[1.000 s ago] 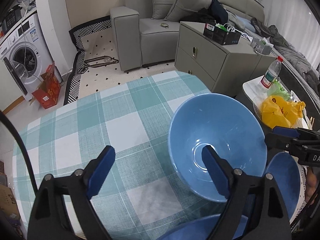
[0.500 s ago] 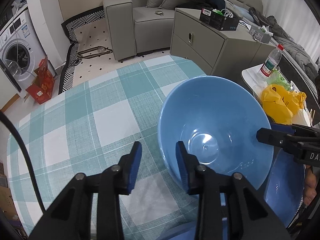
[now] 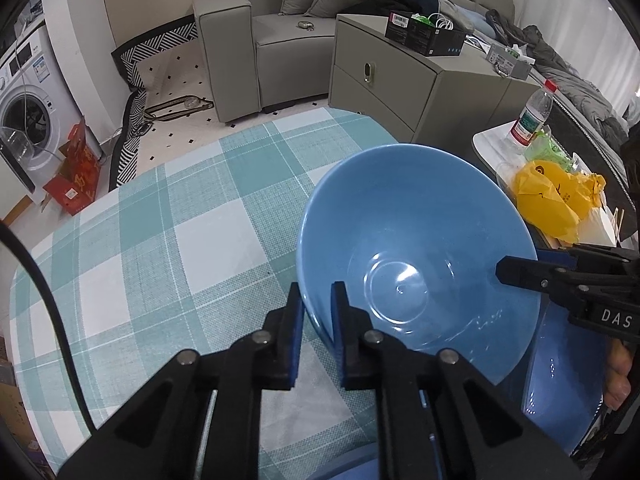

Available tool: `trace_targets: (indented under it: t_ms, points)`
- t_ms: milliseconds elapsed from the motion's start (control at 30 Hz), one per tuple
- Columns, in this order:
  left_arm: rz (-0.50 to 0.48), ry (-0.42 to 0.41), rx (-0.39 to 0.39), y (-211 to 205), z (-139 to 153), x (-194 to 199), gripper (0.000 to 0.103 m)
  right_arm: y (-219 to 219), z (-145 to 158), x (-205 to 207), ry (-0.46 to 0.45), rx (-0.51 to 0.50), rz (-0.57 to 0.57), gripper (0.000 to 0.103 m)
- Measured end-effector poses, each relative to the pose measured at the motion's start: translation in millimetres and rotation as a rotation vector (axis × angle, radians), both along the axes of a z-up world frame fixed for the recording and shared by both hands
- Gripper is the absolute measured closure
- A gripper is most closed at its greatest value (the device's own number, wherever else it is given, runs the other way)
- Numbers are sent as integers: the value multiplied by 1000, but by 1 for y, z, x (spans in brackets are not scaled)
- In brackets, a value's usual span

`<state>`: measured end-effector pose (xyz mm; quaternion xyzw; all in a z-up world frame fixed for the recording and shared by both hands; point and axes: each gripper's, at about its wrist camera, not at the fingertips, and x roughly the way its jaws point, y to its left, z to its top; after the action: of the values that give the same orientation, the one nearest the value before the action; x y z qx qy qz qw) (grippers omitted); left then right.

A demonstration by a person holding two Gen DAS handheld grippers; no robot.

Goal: Organize plates and bowls
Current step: 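Close the left gripper on the blue bowl rim while the right gripper also closes on it, then lift the gripped blue bowl and carry it over another blue bowl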

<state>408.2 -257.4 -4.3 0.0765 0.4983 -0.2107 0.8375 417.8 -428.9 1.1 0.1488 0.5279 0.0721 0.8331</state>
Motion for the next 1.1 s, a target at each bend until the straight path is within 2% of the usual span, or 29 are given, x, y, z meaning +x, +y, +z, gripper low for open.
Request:
trace_targets:
  t_ms: [133, 300, 700, 1100]
  points:
    - [4, 2, -11, 2, 0, -1, 93, 2, 3, 0, -13, -21, -2, 82]
    - [5, 2, -11, 2, 0, -1, 93, 5, 4, -3, -20, -47, 0, 88]
    - [5, -16, 9, 3, 4, -3, 93, 10, 6, -4, -34, -78, 19, 88]
    - [2, -50, -4, 6, 24, -12, 93, 10, 23, -11, -66, -83, 18, 88]
